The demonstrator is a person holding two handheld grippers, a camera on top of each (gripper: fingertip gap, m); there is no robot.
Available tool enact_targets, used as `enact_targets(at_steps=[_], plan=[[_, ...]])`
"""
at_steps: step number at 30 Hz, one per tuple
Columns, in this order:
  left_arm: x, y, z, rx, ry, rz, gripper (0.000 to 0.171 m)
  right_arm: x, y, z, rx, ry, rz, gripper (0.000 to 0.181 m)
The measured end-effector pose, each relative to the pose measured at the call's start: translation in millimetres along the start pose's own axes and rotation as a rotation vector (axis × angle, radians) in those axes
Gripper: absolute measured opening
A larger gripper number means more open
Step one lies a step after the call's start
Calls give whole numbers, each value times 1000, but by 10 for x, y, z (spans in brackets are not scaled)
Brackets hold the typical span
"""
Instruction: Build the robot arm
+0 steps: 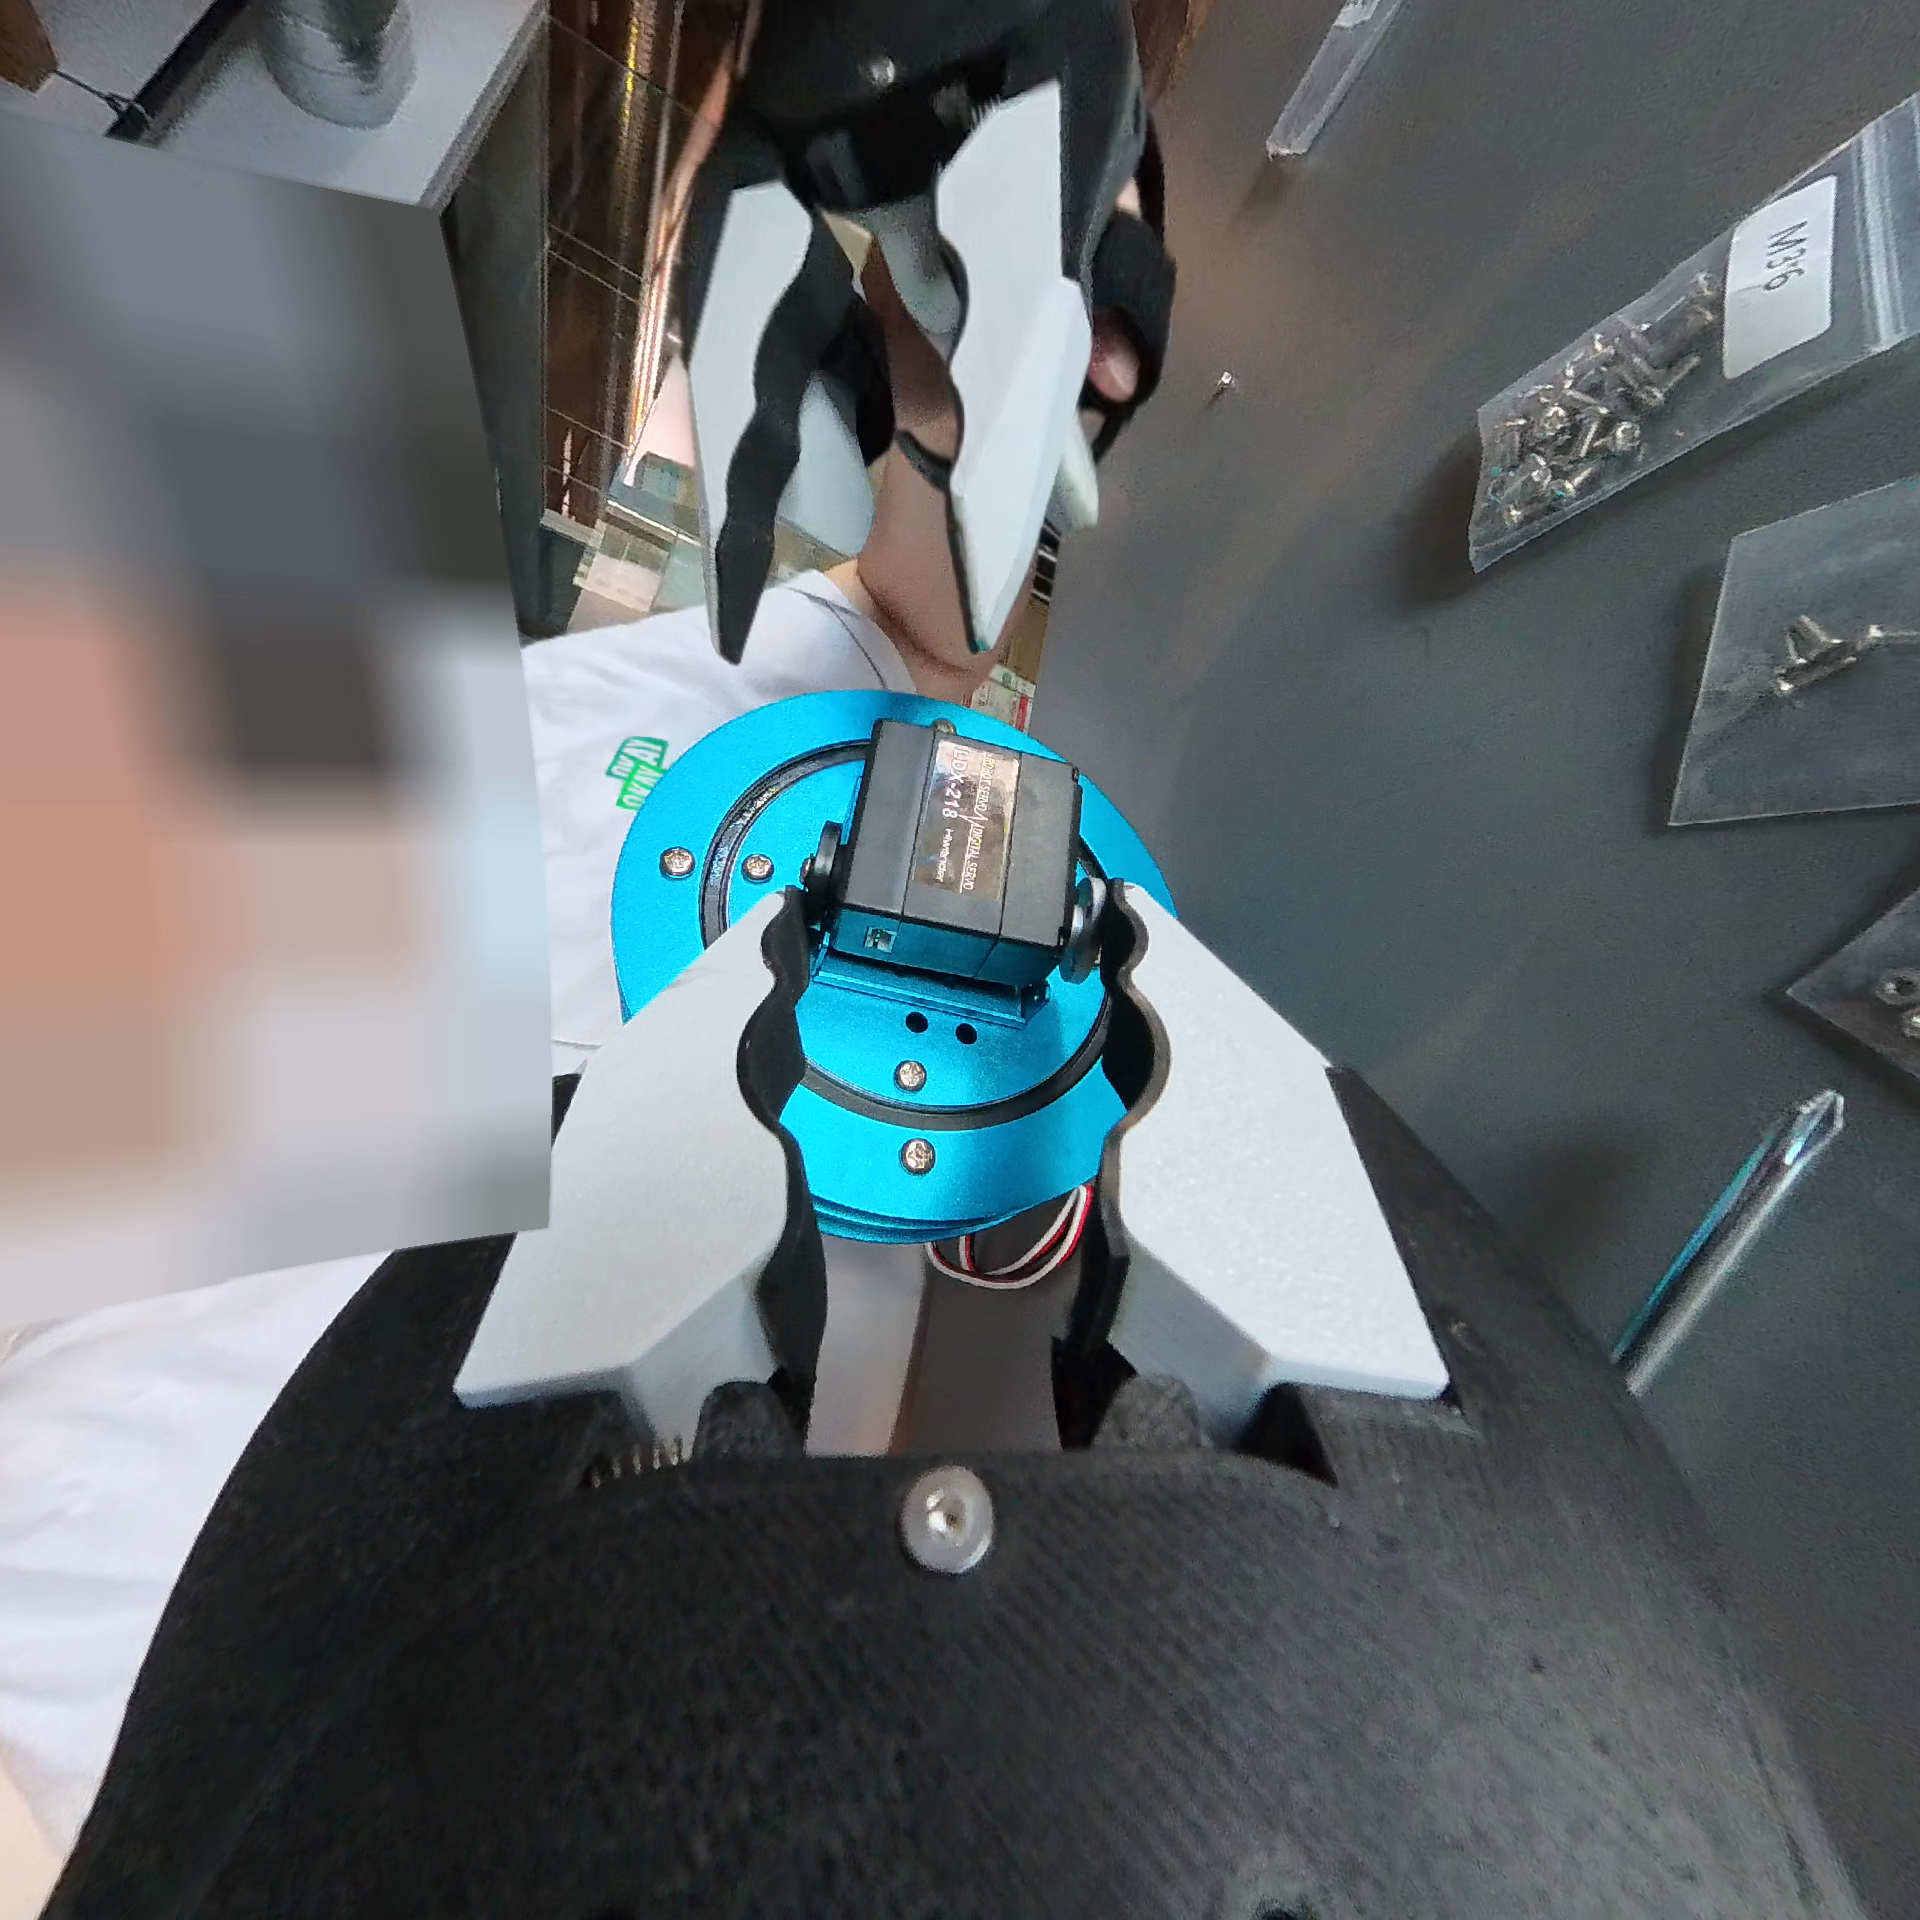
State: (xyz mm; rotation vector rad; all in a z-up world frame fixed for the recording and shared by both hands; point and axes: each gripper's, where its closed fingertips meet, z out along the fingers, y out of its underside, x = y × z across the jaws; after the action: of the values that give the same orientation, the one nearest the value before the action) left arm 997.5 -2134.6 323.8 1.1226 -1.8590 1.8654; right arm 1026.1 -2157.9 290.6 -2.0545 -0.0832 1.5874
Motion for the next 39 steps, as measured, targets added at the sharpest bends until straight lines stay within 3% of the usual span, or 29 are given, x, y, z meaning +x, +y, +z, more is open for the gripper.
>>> enact_targets(at_steps=[3, 6, 9, 16, 21, 31, 39], plan=[[104, 102, -37, 78, -70, 135, 66, 2, 6, -4, -3, -10, 7, 56], [105, 68, -150, 157, -303, 347, 76, 13, -1, -10, 2, -16, 20, 56], [125, 69, -140, 154, -496, 503, 79, 31, -12, -23, 10, -22, 34, 56], [-72, 158, 163, -91, -771, 658, 76, 24, -3, -27, 8, -16, 23, 56], [-179, 248, 339, -268, -874, 734, 39, 1, 11, -8, -7, 5, 1, 56], [-147, 197, 373, -278, -1027, 913, 43, -72, 20, -10, -40, 8, -14, 56], [-186, 19, 280, -262, -1192, 1118, 41, -166, -142, -98, -94, 191, -222, 56]])
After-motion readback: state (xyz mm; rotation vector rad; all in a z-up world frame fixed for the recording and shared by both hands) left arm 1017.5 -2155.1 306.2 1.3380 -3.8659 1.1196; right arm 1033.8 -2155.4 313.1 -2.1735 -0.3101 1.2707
